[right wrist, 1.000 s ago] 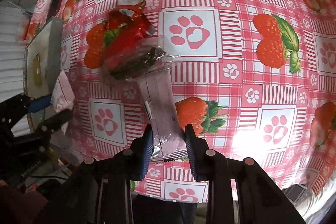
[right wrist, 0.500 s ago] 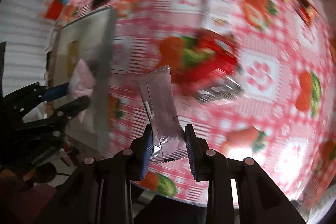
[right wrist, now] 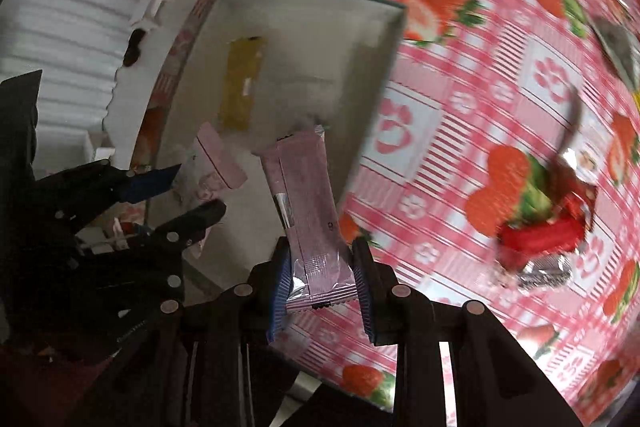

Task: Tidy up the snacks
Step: 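Carry both snacks over the white tray and open both tools to drop them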

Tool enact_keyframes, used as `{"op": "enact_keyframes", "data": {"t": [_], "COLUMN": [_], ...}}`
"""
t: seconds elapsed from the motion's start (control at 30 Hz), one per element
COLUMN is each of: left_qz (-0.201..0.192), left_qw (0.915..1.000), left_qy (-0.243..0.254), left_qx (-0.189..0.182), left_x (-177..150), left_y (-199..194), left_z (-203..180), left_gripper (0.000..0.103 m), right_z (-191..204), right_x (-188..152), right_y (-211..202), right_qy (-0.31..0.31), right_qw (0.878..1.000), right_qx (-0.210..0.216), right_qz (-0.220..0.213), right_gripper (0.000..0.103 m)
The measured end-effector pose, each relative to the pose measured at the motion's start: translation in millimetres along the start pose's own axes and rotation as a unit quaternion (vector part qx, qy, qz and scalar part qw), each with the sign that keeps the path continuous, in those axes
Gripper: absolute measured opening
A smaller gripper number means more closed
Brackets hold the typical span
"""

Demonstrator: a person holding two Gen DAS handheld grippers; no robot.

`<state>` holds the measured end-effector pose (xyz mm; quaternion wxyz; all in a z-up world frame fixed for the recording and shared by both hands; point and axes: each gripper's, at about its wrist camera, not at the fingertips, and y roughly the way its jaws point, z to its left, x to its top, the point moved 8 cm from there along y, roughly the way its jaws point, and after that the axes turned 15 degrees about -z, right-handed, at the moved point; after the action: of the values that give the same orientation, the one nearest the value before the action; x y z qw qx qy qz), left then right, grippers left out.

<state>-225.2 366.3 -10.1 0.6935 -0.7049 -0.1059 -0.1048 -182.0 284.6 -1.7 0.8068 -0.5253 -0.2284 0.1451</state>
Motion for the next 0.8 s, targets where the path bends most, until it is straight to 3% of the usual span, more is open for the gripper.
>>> {"op": "enact_keyframes", "data": {"t": [0.57,0.63,0.67,0.73,0.8], "left_qz": [0.028,0.029,0.027,0.021,0.016], "left_qw": [0.9995,0.9994,0.9993,0.9992,0.9991], "left_qy": [0.003,0.007,0.01,0.015,0.022], "left_qx": [0.014,0.019,0.022,0.028,0.031], "left_x": [-24,-24,-23,-21,-15], "left_y": [11,11,11,10,9], "left_z": [27,27,27,25,23], "left_gripper": [0.047,0.056,0.066,0.076,0.078], "right_z": [26,23,20,15,10], "right_x": [1,1,1,2,3], "right_y": [54,55,53,42,39], "right_qy": [-0.005,0.005,0.008,0.009,0.016], "right_qw": [0.999,0.999,0.999,0.999,0.999], "right_qx": [-0.001,-0.003,-0.006,-0.011,-0.013], "right_qz": [0.046,0.045,0.042,0.034,0.031], "right_gripper": [0.034,0.054,0.072,0.075,0.075]}}
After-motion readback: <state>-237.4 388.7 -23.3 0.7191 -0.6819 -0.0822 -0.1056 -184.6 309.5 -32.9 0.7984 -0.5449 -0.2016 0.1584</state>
